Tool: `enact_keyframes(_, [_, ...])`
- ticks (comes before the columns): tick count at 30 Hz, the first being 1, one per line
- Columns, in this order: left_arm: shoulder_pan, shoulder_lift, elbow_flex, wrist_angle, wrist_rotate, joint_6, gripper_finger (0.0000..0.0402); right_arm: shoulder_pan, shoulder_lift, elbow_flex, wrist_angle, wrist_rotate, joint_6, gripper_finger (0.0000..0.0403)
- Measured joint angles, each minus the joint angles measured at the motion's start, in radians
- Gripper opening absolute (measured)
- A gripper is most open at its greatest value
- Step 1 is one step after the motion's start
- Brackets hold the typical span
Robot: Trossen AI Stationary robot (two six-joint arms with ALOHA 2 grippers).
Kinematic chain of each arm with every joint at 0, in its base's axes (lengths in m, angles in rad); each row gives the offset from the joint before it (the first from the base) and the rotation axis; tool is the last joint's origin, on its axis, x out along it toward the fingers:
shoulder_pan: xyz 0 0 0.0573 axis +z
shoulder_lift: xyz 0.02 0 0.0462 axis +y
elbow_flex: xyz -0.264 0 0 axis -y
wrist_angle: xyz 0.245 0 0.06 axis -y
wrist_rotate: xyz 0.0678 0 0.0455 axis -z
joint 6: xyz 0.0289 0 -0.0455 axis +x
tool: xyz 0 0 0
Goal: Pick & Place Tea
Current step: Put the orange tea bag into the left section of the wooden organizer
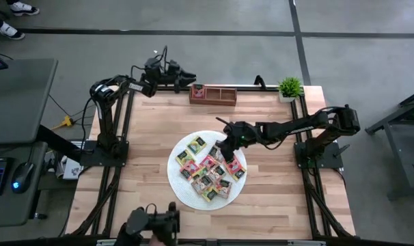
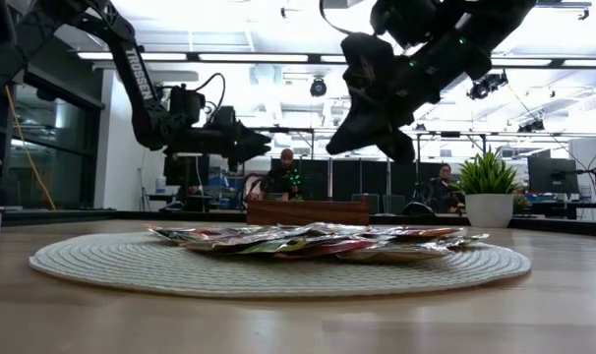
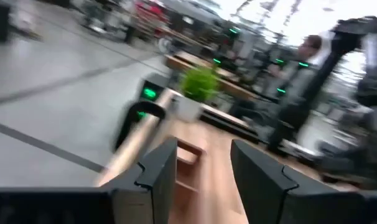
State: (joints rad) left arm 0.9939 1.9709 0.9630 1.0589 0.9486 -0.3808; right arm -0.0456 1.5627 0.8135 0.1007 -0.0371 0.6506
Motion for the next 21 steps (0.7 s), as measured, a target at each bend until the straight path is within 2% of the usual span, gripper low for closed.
enact_keyframes(3, [-0.021,0.0,-0.006,-0.005,0.066,-0.021,0.014,0.0,0.0,0.0,-0.043,-0.001,0.0,0.0])
enact_keyframes(11, [-0.132,-0.079,-0.109,-0.004,0.082,-0.029,0.0117,0.027,0.0,0.0,-0.16,-0.022,-0.001,0.0])
enact_keyframes(17, [-0.223,-0.195,-0.233,-0.005,-0.015,-0.016,0.0111,0.127,0.0,0.0,-0.309,-0.033,0.025,0.0])
enact_keyframes(21, [-0.319,-0.245,-0.299,-0.005,-0.087,-0.018,0.0111,0.214,0.0,0.0,-0.353,0.01,0.077,0.0])
